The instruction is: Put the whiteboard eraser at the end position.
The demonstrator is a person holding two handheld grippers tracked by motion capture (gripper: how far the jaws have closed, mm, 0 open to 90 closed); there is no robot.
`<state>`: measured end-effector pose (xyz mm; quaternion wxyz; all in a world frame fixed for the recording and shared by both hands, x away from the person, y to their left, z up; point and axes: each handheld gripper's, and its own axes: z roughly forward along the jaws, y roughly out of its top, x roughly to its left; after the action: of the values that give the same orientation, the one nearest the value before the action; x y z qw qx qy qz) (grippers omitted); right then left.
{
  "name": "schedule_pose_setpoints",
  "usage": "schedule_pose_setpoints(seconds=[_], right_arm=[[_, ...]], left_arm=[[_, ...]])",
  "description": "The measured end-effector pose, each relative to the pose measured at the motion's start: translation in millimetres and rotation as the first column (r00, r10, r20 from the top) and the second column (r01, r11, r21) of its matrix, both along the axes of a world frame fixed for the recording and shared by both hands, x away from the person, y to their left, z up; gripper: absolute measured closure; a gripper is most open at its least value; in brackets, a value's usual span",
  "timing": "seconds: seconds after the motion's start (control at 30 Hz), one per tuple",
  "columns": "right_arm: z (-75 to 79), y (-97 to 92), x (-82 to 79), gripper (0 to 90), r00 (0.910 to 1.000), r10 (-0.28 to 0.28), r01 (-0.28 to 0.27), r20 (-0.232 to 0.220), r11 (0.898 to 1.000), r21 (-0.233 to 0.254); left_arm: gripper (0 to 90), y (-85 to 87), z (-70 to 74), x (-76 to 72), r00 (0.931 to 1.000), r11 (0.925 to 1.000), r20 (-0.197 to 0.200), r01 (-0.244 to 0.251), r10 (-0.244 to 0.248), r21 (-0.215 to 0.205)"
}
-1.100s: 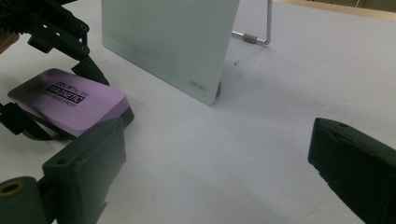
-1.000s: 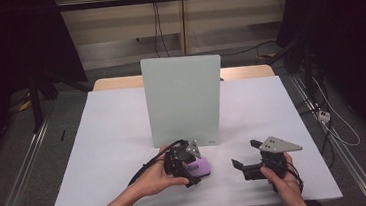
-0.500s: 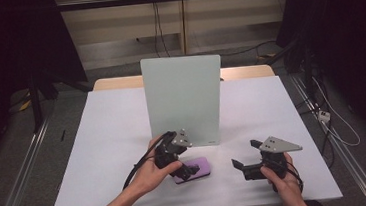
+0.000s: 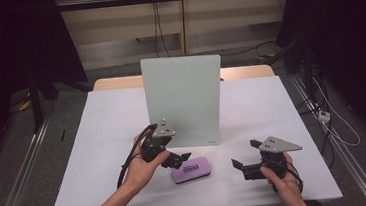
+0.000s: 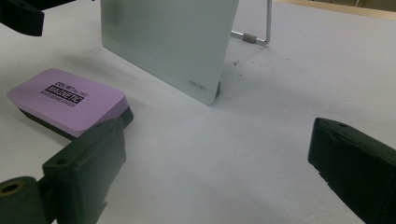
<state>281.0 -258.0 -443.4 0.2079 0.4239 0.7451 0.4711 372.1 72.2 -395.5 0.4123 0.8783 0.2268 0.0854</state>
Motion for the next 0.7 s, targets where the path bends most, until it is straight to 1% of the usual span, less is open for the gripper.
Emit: schedule_pose_setpoints(seconds=[0.03,0.07,0.2,0.23,0.3,0.33,0.4,0.47,0.5,0.6,0.63,0.7], right_arm=[[0.0,0.0,0.0,3.8,1.0,0.0,0.0,0.0,1.0,-0.001],[-0.1,0.0,0.1,3.8,1.0,0.0,0.0,0.0,1.0,-0.001],[0.2,0.0,-0.1,3.8,1.0,-0.001,0.001,0.001,1.0,-0.002],[0.2,-0.1,-0.2,3.8,1.0,-0.001,0.001,0.001,1.0,-0.001],[0.3,-0.2,-0.3,3.8,1.0,-0.002,0.002,0.002,1.0,-0.001],[0.3,-0.1,-0.1,3.8,1.0,-0.002,0.002,0.002,1.0,-0.002],[0.2,0.2,0.0,3.8,1.0,-0.001,0.001,0.0,1.0,-0.002],[0.1,0.3,0.0,3.8,1.0,0.0,0.0,0.001,1.0,-0.003],[0.1,0.3,0.1,3.8,1.0,0.0,0.0,0.0,1.0,-0.002],[-0.1,0.1,0.5,3.8,1.0,-0.004,0.004,0.0,1.0,-0.002],[-0.1,0.2,0.5,3.8,1.0,-0.003,0.003,0.0,1.0,-0.002],[-0.1,0.5,0.4,3.8,1.0,-0.002,0.002,-0.001,1.0,-0.004]], left_arm=[[5.7,2.3,1.5,0.0,1.0,1.0,-0.004,-0.008,0.008,0.0],[5.4,4.8,2.8,0.6,1.0,0.9999,-0.006,-0.003,0.003,-0.013],[5.2,15.4,7.4,-0.4,0.9993,0.9987,0.014,-0.036,0.036,-0.036],[5.5,18.5,7.4,-0.6,0.9985,0.9976,0.027,-0.046,0.047,-0.052],[5.2,24.2,7.6,-2.0,0.9965,0.9957,0.043,-0.069,0.072,-0.062],[5.0,26.4,6.9,-2.9,0.995,0.9937,0.047,-0.084,0.088,-0.074],[4.8,31.7,6.2,-4.2,0.9911,0.9918,0.074,-0.106,0.111,-0.071],[4.8,36.0,5.4,-5.8,0.9885,0.9901,0.085,-0.118,0.125,-0.076],[4.8,37.7,5.0,-6.8,0.989,0.9899,0.082,-0.117,0.123,-0.081],[5.3,44.5,5.0,-8.7,0.986,0.9853,0.083,-0.135,0.144,-0.104],[5.3,46.6,5.1,-9.7,0.9844,0.9833,0.087,-0.143,0.153,-0.113],[5.2,51.1,5.7,-11.7,0.981,0.9806,0.095,-0.158,0.17,-0.116]])
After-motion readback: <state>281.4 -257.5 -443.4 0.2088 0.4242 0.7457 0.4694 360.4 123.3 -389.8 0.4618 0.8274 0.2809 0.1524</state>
